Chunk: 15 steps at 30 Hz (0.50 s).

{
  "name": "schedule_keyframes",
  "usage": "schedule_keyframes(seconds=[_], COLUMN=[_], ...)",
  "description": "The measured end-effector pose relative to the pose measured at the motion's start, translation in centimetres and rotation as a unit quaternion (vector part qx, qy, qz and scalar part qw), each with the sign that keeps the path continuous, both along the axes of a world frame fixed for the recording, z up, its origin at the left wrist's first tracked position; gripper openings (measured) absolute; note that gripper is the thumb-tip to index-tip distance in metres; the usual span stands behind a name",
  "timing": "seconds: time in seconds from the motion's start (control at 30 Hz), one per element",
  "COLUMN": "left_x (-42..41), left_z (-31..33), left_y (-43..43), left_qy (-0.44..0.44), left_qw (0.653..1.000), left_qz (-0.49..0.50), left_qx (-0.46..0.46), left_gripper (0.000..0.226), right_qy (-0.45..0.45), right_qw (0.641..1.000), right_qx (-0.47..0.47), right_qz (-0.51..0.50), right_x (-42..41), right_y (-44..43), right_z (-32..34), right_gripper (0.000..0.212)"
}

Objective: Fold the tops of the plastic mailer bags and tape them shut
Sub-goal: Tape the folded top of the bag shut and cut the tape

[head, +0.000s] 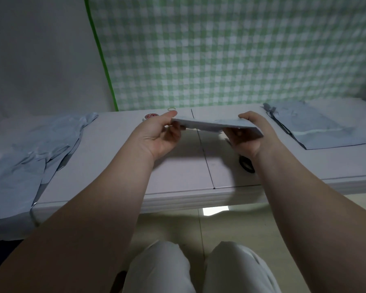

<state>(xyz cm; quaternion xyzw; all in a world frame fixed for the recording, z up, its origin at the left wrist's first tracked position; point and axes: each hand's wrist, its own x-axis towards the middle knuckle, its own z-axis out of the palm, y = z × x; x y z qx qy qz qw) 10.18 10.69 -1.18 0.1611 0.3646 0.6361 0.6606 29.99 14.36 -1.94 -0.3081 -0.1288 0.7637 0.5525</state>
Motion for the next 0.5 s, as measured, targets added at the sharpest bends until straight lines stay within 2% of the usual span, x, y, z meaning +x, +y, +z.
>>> schedule_keyframes(seconds=[0.1, 0.2, 0.27, 0.4, 0.47, 0.5], left_x=[2.2, 5.0, 7.6, 13.5, 16.3, 17.7], left_z=[1.5, 2.4, 2.4, 1.9, 1.6, 1.4], left_y=[0.5, 1.4, 2.4, 4.7, 6.1, 6.7], left_qy=[0.009, 0.023, 0.010, -0.031, -0.036, -0.031], left_qw=[0.998, 0.990, 0.985, 0.978, 0.978, 0.979], left_qz=[-0.034, -0.101, -0.133, -0.176, -0.178, -0.177], left_qx=[0.056, 0.099, 0.106, 0.104, 0.100, 0.098], left_gripper=[0.034, 0.028, 0.026, 0.025, 0.025, 0.026], right_qy=[0.021, -0.004, -0.014, -0.034, -0.054, -0.069], right_qw=[0.999, 0.998, 0.997, 0.992, 0.986, 0.982], right_qx=[0.019, 0.036, 0.034, 0.071, 0.070, 0.064], right_qz=[-0.030, -0.058, -0.068, -0.102, -0.138, -0.162], right_x=[2.0, 5.0, 7.6, 12.9, 15.2, 16.3], right_y=[0.6, 1.7, 2.6, 3.9, 4.4, 4.8], right_z=[1.5, 2.8, 3.0, 2.6, 2.4, 2.3], right_gripper=[0.006, 0.009, 0.004, 0.019, 0.010, 0.014])
